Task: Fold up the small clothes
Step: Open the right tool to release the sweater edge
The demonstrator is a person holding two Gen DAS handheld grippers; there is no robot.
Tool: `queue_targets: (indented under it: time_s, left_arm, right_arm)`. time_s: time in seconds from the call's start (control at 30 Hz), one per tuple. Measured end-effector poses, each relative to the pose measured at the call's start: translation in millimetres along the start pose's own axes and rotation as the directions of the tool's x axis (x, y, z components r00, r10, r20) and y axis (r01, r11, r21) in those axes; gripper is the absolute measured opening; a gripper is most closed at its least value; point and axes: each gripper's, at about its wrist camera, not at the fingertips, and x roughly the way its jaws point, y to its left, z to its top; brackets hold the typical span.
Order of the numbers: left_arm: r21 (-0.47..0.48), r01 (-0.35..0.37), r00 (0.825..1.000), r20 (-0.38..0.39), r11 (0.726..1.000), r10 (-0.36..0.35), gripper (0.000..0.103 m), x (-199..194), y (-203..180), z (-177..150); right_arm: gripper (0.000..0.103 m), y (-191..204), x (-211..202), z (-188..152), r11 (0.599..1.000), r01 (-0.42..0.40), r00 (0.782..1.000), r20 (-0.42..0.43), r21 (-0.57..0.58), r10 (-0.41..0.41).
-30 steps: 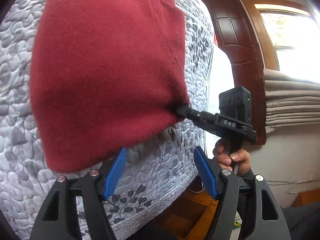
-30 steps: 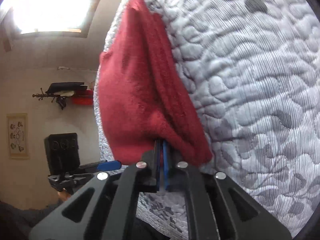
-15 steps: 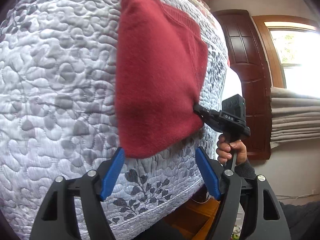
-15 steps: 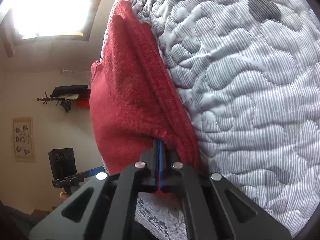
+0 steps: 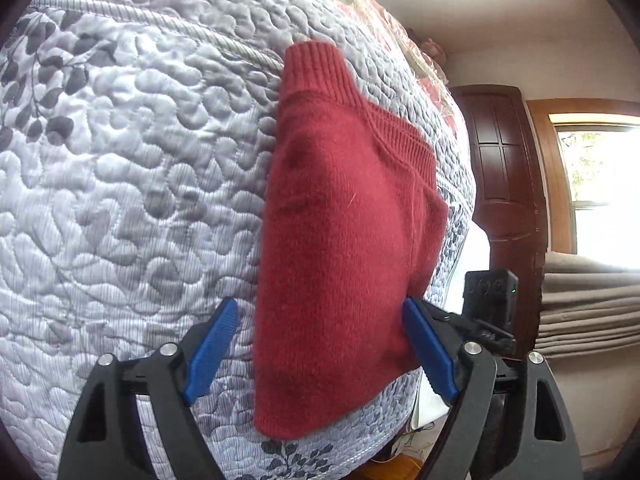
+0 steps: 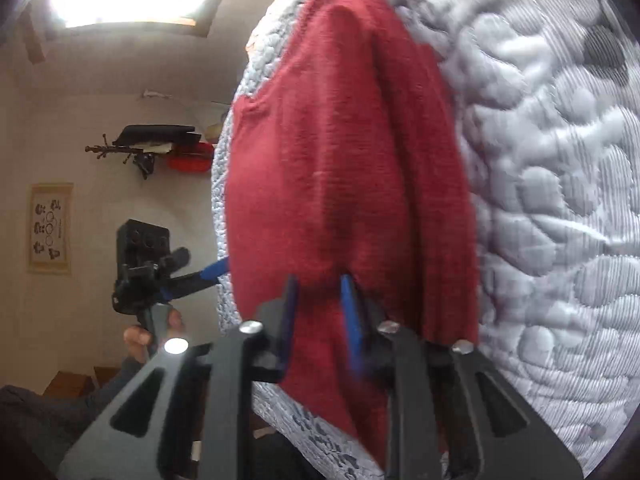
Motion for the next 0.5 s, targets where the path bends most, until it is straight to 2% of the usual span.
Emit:
queue_targets:
  time_s: [0.07,0.13,0.2,0.23,0.27,0.37,0.5]
  left_arm:
    - [0.003,0.011,1.0,-0.01,1.0,-0.011,0.084,5,0,5]
    - [0.001,0.011,1.0,-0.022,1.0,-0.011,0.084,9,2,9]
    - [-0.021,0.018,1.0,-0.024,1.0,-0.019,0.084,10,5,13]
    - [-0.036,0.024,0.999,-0.023,0.999,-0.025,0.085,11,9,15]
    - [-0.048,0.025,0.999,-0.024,0.999,-0.026,0.086,11,12,18]
    - [-0.071,0.026,0.999,-0.036,0.997,-0.028,0.088,13,24,22]
    - [-0.077,0.064,0.995,-0.065,0.995,-0.069,0.088,19,29,22]
  right_arm:
    - [0.0,-18,-13,0,0.998,-0.03,0.999,0.034,0.054,0.028]
    - [0.002,-22,-38,-6,0.998,-0.013,0.997,0.081,0.056,0.008]
    - [0.034,-15,-64,-9,0.999,-0.009,0.992,0.128,0.049,0.002]
    - [0.069,-17,-82,-16,0.999,0.017,0.989,0.148,0.051,-0.025]
    - [0.078,-15,-91,-16,0.998,0.044,0.986,0.158,0.046,-0.05]
    - [0.086,-20,-93,-8,0.997,0.03,0.995,0.092,0.071,-0.036]
    - [0.086,-25,-69,8,0.995,0.048,0.998,0.03,0.082,-0.051]
